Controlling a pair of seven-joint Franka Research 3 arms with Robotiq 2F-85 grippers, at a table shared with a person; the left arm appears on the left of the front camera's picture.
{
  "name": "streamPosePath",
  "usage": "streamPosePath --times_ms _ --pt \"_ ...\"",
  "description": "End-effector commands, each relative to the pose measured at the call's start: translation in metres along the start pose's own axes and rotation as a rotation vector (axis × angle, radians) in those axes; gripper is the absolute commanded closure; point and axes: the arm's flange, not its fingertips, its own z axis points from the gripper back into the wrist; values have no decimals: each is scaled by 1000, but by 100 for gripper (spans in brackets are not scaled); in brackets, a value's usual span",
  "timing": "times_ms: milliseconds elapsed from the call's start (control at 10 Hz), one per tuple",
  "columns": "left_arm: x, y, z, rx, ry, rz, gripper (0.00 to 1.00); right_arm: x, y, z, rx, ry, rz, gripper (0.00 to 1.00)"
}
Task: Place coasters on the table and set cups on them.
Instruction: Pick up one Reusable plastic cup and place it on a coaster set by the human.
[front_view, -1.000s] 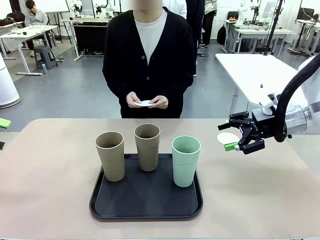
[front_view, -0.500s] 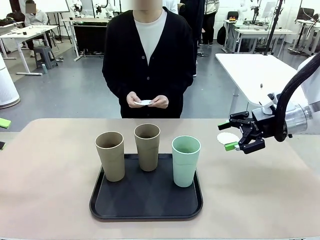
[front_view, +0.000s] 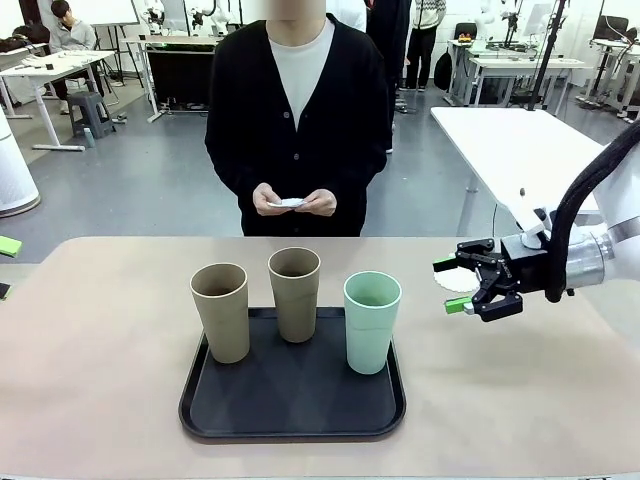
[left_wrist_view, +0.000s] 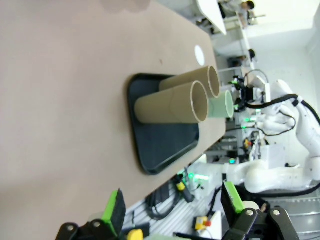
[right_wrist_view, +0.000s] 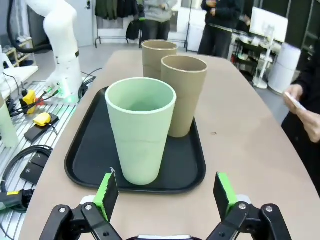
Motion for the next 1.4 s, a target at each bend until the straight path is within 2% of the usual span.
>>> streamPosePath --times_ms 0,200,600,900,1300 --pt "1 -1 -1 -12 -8 -14 0 -11 8 -13 24 -67 86 0" --pt "1 -1 -1 -12 -8 -14 0 -20 10 -36 77 -56 80 0" --pt "1 -1 -1 -12 -8 -14 0 -21 3 -73 149 -18 -35 0" --pt "1 -1 -1 -12 -8 -14 0 -24 3 -81 160 7 -49 0" --pt "1 -1 -1 -12 -8 -14 0 -23 1 -91 200 -14 -53 0"
